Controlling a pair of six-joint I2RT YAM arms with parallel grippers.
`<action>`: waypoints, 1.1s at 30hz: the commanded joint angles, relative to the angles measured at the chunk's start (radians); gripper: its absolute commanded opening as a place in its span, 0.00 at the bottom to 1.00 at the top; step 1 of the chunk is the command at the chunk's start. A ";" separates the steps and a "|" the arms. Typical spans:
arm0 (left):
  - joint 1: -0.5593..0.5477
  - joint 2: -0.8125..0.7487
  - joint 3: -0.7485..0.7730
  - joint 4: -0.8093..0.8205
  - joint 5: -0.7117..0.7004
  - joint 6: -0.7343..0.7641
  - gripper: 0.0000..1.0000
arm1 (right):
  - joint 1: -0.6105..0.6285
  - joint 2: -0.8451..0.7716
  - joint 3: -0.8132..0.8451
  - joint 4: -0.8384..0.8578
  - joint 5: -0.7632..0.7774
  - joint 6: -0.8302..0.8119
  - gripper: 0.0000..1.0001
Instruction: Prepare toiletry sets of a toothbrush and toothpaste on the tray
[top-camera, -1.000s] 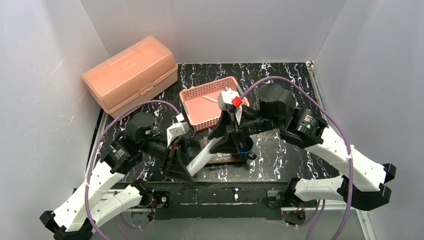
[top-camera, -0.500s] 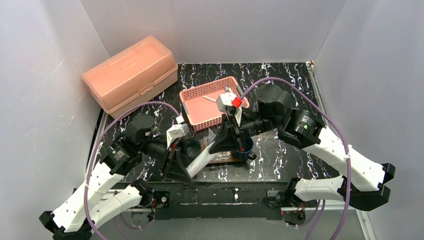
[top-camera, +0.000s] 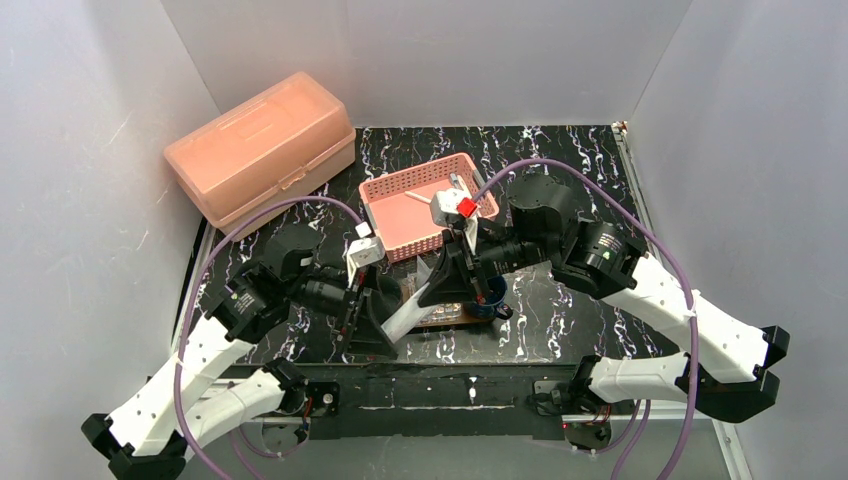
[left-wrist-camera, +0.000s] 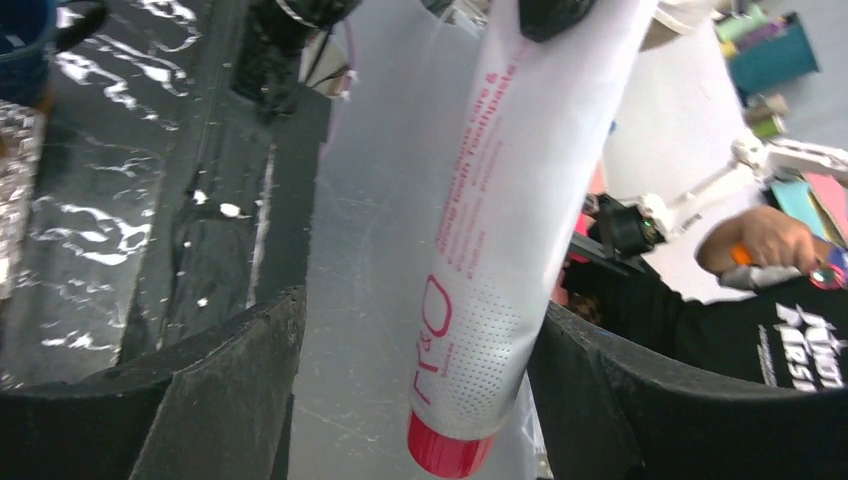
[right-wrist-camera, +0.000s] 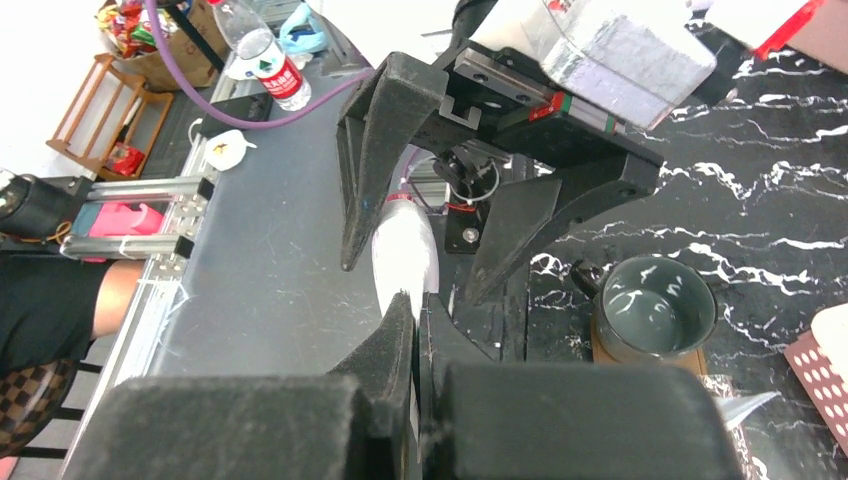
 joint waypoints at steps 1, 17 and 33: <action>-0.002 -0.010 0.052 -0.064 -0.198 0.043 0.79 | 0.002 -0.007 0.021 -0.034 0.053 -0.026 0.01; -0.002 -0.097 0.056 -0.130 -0.670 0.071 0.94 | 0.002 0.104 0.194 -0.421 0.419 -0.067 0.01; -0.002 -0.138 -0.033 -0.129 -0.839 0.088 0.98 | 0.002 0.234 0.266 -0.576 0.780 -0.032 0.01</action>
